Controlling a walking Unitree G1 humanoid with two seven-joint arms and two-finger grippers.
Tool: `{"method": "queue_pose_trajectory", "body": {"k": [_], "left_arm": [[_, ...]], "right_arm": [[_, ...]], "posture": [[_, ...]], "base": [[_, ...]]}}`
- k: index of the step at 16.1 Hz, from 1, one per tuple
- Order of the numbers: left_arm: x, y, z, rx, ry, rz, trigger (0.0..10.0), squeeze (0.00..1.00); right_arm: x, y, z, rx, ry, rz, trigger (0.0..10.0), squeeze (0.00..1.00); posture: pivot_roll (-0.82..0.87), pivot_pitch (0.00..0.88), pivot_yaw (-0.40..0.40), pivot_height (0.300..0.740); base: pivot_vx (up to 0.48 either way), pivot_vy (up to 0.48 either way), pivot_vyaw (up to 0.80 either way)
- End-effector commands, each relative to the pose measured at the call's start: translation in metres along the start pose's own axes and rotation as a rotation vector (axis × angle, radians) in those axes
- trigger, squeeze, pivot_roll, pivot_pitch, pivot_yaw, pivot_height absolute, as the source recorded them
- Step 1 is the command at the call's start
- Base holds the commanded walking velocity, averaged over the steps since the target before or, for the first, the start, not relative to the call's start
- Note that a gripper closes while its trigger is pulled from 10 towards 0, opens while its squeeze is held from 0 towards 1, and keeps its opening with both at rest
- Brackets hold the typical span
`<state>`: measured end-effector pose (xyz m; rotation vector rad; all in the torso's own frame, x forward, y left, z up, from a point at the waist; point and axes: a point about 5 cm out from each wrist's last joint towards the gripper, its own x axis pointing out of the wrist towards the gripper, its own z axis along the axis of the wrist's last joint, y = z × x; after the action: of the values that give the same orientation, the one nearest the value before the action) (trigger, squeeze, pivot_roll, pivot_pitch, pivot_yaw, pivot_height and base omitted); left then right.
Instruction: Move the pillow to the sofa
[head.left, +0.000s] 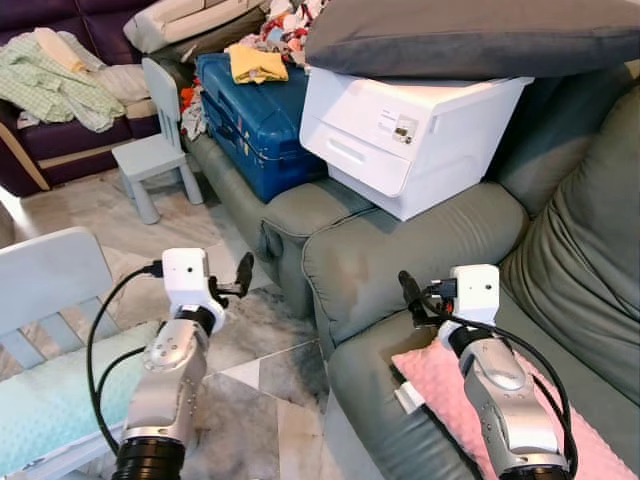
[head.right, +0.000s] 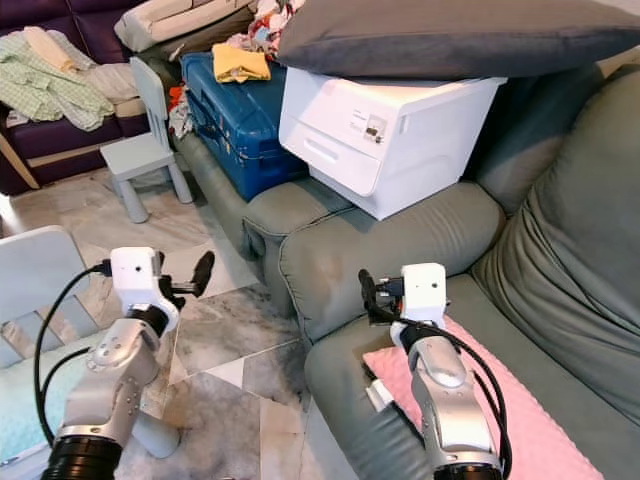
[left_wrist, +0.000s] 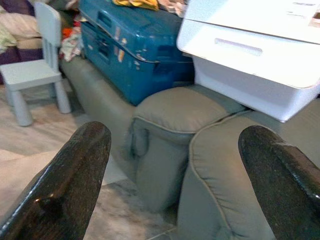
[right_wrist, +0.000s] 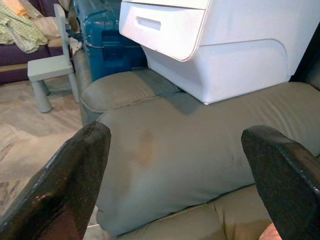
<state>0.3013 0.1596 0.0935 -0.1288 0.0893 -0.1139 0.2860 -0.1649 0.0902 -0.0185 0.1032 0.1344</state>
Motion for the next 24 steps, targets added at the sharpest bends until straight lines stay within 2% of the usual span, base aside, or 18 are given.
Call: {"method": "queue_pose_trajectory", "body": {"k": [1,3,13,17,24], "left_arm": [[0.0032,-0.0023,0.0041,0.006,-0.004,-0.006,10.0,0.0],[0.0059,-0.0052,0.0057,0.0,-0.009,-0.013,10.0,0.0],[0.0094,-0.0041,0.0088,0.0,-0.02,-0.012,10.0,0.0],[0.0099,-0.0043,0.0084,-0.006,-0.017,-0.009,10.0,0.0],[0.0111,-0.0057,0.0082,-0.013,-0.014,-0.012,10.0,0.0]], "right_arm": [[0.0023,0.0028,0.01,-0.011,-0.027,0.015,10.0,0.0],[0.0042,0.0037,0.0148,-0.045,-0.044,0.032,10.0,0.0],[0.0077,0.0085,0.0155,-0.021,-0.044,0.037,10.0,0.0],[0.0079,0.0074,0.0164,-0.013,-0.047,0.03,10.0,0.0],[0.0081,0.0068,0.0172,-0.012,-0.049,0.024,10.0,0.0]], "posture": [[-0.09,0.0,0.022,0.74],[-0.09,0.0,0.023,0.74],[-0.09,0.0,0.028,0.74],[-0.09,0.0,0.027,0.74],[-0.09,0.0,0.029,0.74]], "base": [[0.0,0.0,0.0],[0.0,0.0,0.4],[0.0,0.0,0.77],[0.0,0.064,0.0],[0.0,0.434,0.0]]}}
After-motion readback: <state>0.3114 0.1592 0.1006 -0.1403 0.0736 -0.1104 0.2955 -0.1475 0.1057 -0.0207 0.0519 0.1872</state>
